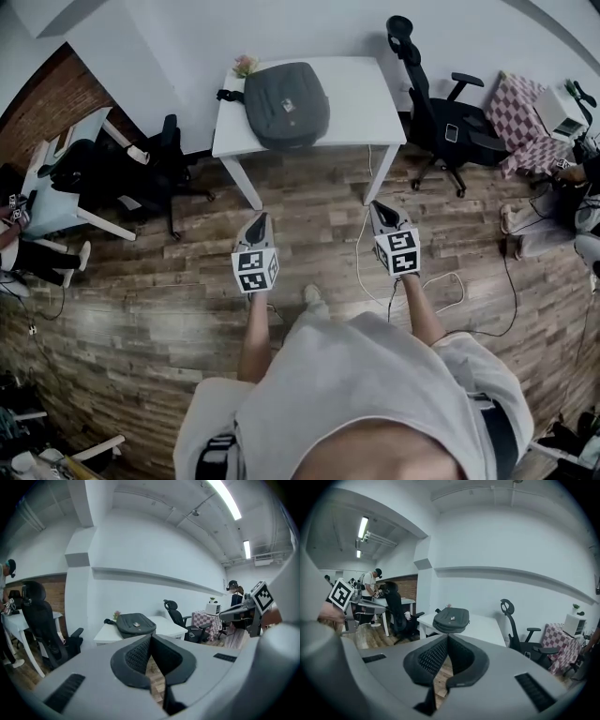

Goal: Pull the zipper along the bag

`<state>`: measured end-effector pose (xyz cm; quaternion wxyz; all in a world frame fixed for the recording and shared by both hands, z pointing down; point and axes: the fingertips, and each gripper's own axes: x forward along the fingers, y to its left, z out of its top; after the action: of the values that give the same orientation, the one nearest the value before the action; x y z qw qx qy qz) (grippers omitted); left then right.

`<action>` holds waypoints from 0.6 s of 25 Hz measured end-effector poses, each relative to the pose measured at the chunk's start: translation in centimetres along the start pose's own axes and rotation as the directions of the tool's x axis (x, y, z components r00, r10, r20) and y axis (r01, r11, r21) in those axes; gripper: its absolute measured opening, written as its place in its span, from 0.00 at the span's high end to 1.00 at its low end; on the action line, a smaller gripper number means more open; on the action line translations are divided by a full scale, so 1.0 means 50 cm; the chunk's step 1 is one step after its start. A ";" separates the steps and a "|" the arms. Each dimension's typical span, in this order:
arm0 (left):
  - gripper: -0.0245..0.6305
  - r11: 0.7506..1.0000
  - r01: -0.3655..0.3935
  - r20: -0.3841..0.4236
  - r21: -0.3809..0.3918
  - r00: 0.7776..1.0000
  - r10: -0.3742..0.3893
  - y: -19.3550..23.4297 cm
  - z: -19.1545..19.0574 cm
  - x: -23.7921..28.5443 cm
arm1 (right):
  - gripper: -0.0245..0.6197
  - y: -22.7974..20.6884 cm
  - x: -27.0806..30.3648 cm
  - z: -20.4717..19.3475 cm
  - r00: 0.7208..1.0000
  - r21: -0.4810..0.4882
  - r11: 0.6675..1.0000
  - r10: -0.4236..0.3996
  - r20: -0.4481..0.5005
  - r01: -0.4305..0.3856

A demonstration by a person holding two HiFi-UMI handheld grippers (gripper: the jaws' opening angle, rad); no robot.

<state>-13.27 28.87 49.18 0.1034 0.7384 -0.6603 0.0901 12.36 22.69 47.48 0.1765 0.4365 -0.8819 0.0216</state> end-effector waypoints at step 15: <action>0.92 0.992 0.106 0.019 0.062 0.994 -0.108 0.117 0.121 0.286 | 0.94 -0.091 0.254 0.088 0.997 0.012 0.997 -0.081 -0.005 0.081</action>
<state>-17.51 12.94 47.41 0.0782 0.7765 -0.6178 0.0961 7.53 9.36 47.01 0.1768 0.4731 -0.8629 0.0208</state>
